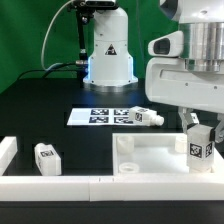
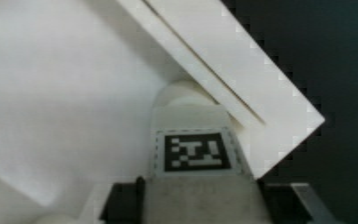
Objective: Assemble one leg
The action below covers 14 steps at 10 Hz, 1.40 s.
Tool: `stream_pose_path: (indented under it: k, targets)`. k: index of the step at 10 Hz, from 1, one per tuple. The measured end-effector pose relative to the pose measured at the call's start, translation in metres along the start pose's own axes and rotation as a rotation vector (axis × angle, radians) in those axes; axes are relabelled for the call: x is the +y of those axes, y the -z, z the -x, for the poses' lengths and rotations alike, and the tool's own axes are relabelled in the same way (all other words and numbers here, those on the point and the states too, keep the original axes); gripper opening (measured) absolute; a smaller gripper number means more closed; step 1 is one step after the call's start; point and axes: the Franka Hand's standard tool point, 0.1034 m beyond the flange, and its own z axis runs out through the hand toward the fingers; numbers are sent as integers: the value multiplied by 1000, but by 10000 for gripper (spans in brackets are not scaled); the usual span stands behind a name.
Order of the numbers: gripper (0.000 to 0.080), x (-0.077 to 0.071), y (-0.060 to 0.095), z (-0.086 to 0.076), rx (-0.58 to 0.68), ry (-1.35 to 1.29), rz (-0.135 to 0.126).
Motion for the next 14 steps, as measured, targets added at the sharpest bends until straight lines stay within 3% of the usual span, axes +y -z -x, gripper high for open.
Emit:
stream_pose_path:
  k: [3, 4, 6, 7, 8, 9, 10, 11, 14]
  targets:
    - [285, -4, -2, 7, -16, -574, 0]
    - [285, -6, -2, 8, -20, -698, -16]
    - [288, -7, -1, 8, -22, -802, -18]
    - [288, -7, -2, 9, -22, -788, -17]
    - [460, -7, -2, 9, -21, -750, -17]
    - [460, -6, -2, 8, -21, -716, -15]
    - [602, -4, -1, 4, -32, -472, -1]
    - [640, -3, -2, 0, -43, -332, -9]
    - [647, -1, -4, 0, -39, -160, -17]
